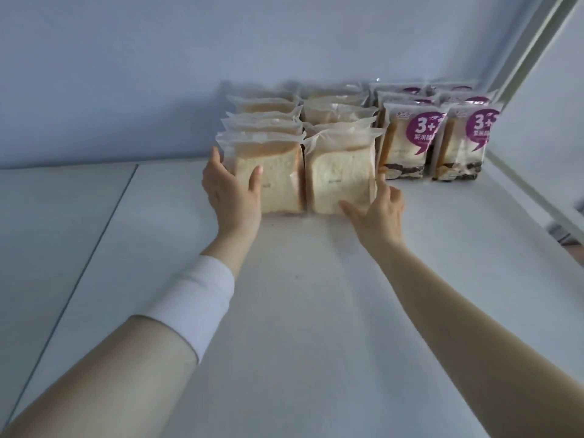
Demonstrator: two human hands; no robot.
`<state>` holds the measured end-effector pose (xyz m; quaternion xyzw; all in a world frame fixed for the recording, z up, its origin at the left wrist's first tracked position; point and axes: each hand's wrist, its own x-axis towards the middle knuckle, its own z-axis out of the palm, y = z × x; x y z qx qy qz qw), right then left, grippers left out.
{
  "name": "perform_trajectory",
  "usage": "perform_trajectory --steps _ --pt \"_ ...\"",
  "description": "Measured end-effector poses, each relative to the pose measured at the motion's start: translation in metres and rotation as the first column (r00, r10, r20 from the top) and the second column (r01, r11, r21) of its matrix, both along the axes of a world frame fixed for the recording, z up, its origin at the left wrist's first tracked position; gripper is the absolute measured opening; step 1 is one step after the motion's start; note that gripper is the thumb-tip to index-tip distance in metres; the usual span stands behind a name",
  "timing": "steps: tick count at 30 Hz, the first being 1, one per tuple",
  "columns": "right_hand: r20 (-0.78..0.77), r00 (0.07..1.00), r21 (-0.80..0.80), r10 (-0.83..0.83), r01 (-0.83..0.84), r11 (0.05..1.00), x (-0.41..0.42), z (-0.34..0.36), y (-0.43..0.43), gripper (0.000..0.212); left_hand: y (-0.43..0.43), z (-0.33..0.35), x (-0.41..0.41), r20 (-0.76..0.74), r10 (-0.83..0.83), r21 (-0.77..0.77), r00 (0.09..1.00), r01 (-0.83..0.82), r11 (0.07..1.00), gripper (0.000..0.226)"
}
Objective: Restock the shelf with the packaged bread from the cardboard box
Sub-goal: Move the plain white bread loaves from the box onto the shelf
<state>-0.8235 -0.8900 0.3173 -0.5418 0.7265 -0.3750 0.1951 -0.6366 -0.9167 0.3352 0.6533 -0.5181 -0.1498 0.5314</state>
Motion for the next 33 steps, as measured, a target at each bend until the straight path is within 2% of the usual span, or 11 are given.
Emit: perform_trajectory --steps 2,4,5,7,9,12,16,21,23,27,33 --pt "-0.122 0.992 0.001 -0.033 0.034 0.999 0.002 0.007 0.024 0.082 0.022 0.005 0.002 0.166 0.05 0.057 0.985 -0.06 0.997 0.08" --pt "-0.339 0.94 0.021 -0.049 0.06 0.998 0.001 0.01 0.053 0.078 0.047 0.007 0.003 0.429 -0.003 0.035 0.903 -0.013 0.999 0.079" --pt "-0.456 0.889 0.036 -0.048 0.072 0.997 -0.001 0.01 0.069 0.076 0.058 0.007 0.002 0.561 -0.071 0.016 0.825 0.075 0.997 0.077" --pt "-0.641 0.767 0.076 -0.024 0.094 0.993 -0.009 0.011 0.102 0.071 0.081 0.013 -0.01 0.77 -0.215 0.042 0.601 0.289 0.956 0.07" --pt "-0.738 0.675 0.13 0.001 0.141 0.981 -0.024 0.013 0.139 0.067 0.105 0.019 -0.037 0.86 -0.347 0.158 0.375 0.452 0.878 0.063" --pt "-0.815 0.579 0.188 0.025 0.224 0.956 -0.062 0.017 0.198 0.062 0.147 0.022 -0.093 0.877 -0.46 0.328 0.14 0.525 0.786 0.053" --pt "-0.839 0.544 0.249 0.003 0.379 0.891 -0.133 0.015 0.287 0.056 0.213 0.015 -0.183 0.875 -0.484 0.393 -0.007 0.593 0.703 0.041" --pt "-0.736 0.663 0.361 -0.137 0.555 0.75 -0.228 -0.022 0.428 0.043 0.33 -0.018 -0.323 0.842 -0.516 0.455 -0.157 0.722 0.522 0.033" --pt "-0.659 0.721 0.452 -0.213 0.606 0.654 -0.262 -0.051 0.488 0.041 0.382 -0.047 -0.374 0.809 -0.525 0.523 -0.264 0.73 0.439 0.034" --pt "-0.586 0.737 0.601 -0.336 0.674 0.43 -0.311 -0.105 0.594 0.037 0.466 -0.108 -0.442 0.703 -0.508 0.684 -0.499 0.67 0.289 0.031" --pt "-0.496 0.753 0.744 -0.433 0.626 0.234 -0.365 -0.177 0.669 0.031 0.504 -0.193 -0.521 0.502 -0.55 0.848 -0.668 0.506 0.16 0.035"
